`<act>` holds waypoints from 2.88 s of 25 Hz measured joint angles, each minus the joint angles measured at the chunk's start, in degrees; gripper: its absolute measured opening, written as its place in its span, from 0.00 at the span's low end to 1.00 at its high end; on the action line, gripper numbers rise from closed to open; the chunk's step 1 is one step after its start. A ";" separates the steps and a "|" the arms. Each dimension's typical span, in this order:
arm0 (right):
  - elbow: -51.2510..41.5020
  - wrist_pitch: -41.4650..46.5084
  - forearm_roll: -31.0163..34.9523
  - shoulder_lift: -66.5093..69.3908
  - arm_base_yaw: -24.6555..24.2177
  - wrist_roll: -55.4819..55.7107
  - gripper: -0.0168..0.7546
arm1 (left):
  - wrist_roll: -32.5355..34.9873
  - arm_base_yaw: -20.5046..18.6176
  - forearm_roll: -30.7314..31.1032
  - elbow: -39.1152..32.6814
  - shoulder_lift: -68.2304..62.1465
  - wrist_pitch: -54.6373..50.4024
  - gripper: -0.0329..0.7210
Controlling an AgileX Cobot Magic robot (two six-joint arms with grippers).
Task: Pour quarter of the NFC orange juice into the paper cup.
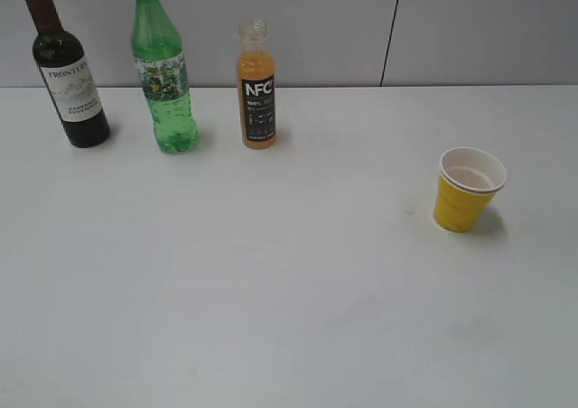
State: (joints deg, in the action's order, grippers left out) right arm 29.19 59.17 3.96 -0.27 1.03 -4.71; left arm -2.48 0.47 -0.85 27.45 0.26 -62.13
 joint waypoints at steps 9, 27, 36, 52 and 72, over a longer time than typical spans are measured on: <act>0.82 -12.84 2.57 8.00 0.00 -0.08 0.79 | 0.00 0.00 0.00 0.00 0.00 0.00 0.35; -2.04 -56.24 6.77 37.67 0.49 -6.24 0.79 | 0.00 0.00 0.00 0.00 0.00 0.00 0.36; -4.36 -75.87 6.77 55.06 9.38 -5.78 0.79 | 0.00 0.00 0.00 0.00 0.00 0.00 0.36; -15.61 -101.15 5.31 73.44 12.15 6.77 0.79 | 0.00 0.00 0.00 0.00 0.00 0.05 0.36; -22.95 -127.97 -2.48 97.82 12.25 10.23 0.88 | 0.00 0.00 0.00 0.00 0.00 0.05 0.36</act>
State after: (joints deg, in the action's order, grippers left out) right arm 6.24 -68.80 1.48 97.55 13.29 5.52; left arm -2.48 0.47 -0.85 27.45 0.26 -62.08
